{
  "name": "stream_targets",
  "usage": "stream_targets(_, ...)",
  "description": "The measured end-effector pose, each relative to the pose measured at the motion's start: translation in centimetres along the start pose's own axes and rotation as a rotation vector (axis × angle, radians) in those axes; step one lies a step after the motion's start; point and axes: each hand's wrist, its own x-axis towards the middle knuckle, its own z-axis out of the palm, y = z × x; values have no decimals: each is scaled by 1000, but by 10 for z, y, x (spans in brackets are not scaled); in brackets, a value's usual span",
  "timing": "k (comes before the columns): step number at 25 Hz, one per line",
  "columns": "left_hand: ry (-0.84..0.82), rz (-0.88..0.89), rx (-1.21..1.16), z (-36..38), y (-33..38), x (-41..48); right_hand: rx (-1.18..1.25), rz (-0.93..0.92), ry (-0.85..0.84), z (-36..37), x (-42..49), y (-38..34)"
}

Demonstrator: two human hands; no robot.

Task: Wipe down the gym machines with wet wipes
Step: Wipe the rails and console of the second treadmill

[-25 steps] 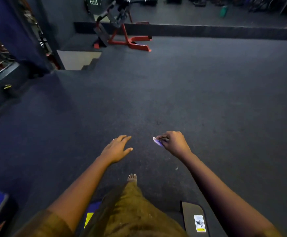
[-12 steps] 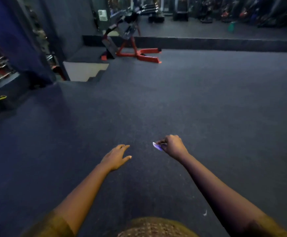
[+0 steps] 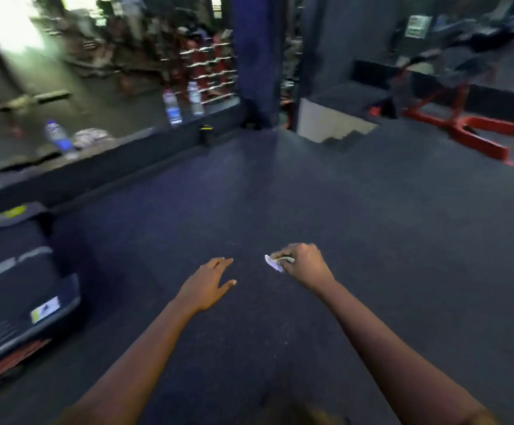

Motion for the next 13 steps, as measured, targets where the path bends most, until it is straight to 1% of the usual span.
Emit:
stream_targets(3, 149, -263, -84, -16, -42, -19, 14, -215, -213, 19, 69, -37)
stream_targets(6, 267, -542, -163, -24, -78, -56, 27, -434, -373, 47, 117, -84)
stream_targets(9, 377, -804, -256, -30, -104, -102, 38, -617, -532, 91, 145, -138)
stream_targets(13, 548, -1082, -285, -34, -144, -171, 33, -879, -721, 170, 154, -230)
